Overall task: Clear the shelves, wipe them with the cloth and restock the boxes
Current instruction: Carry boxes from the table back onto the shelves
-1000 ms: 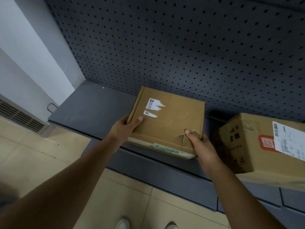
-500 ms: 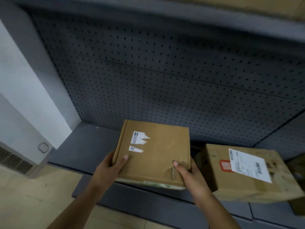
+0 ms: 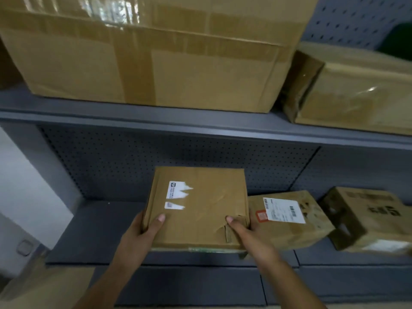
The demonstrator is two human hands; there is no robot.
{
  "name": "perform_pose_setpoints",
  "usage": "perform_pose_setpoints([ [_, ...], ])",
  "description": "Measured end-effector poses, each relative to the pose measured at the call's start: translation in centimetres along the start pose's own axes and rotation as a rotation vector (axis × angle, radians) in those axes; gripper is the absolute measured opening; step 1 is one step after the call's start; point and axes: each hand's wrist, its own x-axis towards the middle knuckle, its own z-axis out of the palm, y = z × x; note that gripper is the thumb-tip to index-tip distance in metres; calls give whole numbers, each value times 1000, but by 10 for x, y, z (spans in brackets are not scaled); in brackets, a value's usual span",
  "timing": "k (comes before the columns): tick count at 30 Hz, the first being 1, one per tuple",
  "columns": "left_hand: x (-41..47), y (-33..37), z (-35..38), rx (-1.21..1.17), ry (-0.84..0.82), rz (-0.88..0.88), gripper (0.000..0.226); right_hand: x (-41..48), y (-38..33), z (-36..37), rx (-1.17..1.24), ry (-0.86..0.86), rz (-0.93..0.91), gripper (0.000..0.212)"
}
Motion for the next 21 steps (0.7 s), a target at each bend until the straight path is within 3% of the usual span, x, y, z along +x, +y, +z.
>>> perform_pose_setpoints([
  [4,-15,17,6,31,-60,32,56,-24,-7,-19,12,36,4,45],
  [8,-32,37,22,22,-132,55,44,-43,-1,-44,49,89,-26,76],
  [13,-54,54,53,60,-218,117,72,-74,8,-85,123,161,-38,61],
  [16,-72,66,81,61,-259,146,63,-94,15,-114,155,199,-40,59],
  [21,-105,84,138,77,-356,182,55,-130,37,-175,184,303,-16,74],
])
